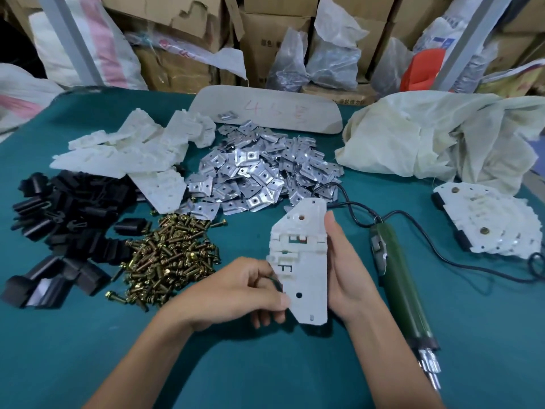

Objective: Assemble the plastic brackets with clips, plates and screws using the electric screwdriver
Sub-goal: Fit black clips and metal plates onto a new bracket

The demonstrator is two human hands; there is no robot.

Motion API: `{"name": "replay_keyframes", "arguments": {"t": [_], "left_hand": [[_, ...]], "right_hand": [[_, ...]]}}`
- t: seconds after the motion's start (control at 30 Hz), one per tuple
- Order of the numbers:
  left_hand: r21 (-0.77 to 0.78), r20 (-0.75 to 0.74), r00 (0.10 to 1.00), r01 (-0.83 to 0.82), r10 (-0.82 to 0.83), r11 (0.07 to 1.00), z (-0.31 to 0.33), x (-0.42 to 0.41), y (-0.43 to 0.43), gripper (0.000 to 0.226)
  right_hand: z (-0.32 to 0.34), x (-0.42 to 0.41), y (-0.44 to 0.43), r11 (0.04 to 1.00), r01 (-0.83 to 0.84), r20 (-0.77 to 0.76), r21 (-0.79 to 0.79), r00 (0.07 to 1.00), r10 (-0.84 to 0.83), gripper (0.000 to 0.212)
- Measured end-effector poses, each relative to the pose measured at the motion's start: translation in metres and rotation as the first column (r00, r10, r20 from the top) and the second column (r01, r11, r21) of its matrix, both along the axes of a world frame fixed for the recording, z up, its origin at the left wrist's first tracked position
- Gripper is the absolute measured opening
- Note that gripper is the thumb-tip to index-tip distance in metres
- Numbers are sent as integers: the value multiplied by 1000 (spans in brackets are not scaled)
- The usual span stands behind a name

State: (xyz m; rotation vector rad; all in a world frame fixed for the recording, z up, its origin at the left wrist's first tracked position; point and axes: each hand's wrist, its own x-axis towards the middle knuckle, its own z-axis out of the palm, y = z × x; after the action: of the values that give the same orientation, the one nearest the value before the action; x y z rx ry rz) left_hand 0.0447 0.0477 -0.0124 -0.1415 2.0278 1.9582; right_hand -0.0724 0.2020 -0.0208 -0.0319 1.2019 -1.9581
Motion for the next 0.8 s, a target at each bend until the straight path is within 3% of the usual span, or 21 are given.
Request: {"name": "replay_keyframes", "arguments": {"t": [0.1, 0.2, 0.33, 0.4, 0.47, 0.57, 0.63, 0.8], "left_hand": [[74, -39, 998, -51, 54, 996, -5, 0, 0, 29], [153, -62, 977, -193, 204, 969, -11, -6, 4, 33], [379, -57, 913, -354, 403, 855, -10, -12, 0, 34], [247, -149, 881, -406, 449, 880, -12, -12, -3, 23], [153, -205, 864, -435, 459, 887, -16, -12, -4, 23], [218, -196, 878, -396, 437, 892, -17, -12, -4, 48], [183, -182, 874, -420, 450, 889, -19, -13, -2, 54], [94, -194, 807, -550, 558, 830, -22, -16, 4, 22]], "right_hand": [[1, -1, 3, 996, 16, -44, -92, 999, -20, 58], [3, 0, 4, 974, -23, -88, -224, 996, 4, 64], [5, 7, 0, 996, -19, -174, -89, 985, 4, 69], [2, 13, -5, 999, -25, -223, -36, 975, 16, 48], [-4, 16, -7, 1000, -16, -339, 7, 941, 18, 9], [-9, 17, -8, 996, 45, -448, 79, 894, -5, 26], [-10, 17, -8, 991, 75, -478, 115, 878, -11, 29], [-15, 17, -10, 980, 107, -528, 171, 850, -1, 27]]}}
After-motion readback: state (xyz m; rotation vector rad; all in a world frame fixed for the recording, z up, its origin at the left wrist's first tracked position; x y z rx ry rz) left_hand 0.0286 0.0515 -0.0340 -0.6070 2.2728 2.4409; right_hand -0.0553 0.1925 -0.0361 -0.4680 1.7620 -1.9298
